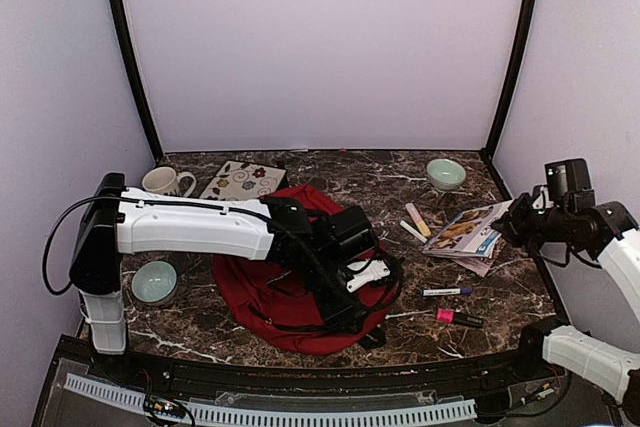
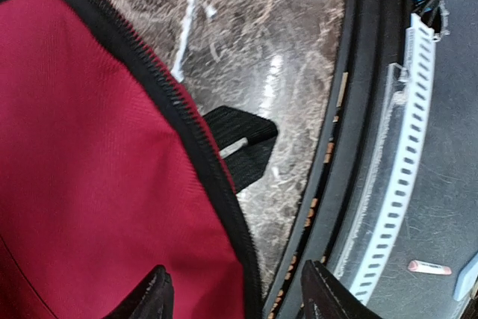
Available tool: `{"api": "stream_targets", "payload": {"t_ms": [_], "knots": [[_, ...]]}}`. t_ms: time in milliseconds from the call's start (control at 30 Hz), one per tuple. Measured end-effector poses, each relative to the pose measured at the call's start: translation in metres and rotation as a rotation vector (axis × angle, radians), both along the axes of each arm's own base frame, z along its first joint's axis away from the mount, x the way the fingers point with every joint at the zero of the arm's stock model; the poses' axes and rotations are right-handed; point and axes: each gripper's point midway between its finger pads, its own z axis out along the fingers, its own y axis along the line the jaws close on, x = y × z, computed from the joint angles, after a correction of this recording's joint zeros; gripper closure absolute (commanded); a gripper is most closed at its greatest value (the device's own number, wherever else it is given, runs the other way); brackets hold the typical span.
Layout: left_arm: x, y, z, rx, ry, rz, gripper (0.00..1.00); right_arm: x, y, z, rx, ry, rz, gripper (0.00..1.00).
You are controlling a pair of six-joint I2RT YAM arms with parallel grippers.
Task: Pack the student bag
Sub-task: Pick up the largest pocket of the bag from the student bag.
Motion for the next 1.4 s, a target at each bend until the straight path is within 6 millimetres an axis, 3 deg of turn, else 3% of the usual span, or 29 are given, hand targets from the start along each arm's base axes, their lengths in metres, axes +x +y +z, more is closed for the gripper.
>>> {"api": "stream_targets", "payload": {"t_ms": [233,300,400,900,1133,1400], "knots": [[0.012,-0.013,-0.020,0.061,-0.024,0.025,0.62,-0.006,0.002,-0.011,0.006,0.021,0.017,1.00],[0.012,-0.017,-0.024,0.075,-0.034,0.025,0.73,-0.009,0.003,-0.013,0.007,0.024,0.027,1.00],[0.010,-0.018,-0.029,0.101,-0.043,0.033,0.99,-0.015,0.004,-0.012,0.009,0.010,0.041,1.00],[0.018,-0.023,0.006,0.093,-0.033,0.168,1.00,-0.050,0.013,-0.008,0.098,-0.061,0.098,1.00],[0.037,-0.019,0.017,0.057,0.024,0.278,1.00,-0.061,0.018,-0.003,0.133,-0.079,0.124,1.00],[0.068,-0.014,0.008,0.037,0.084,0.418,1.00,-0.066,0.022,0.007,0.150,-0.090,0.145,1.00]]}}
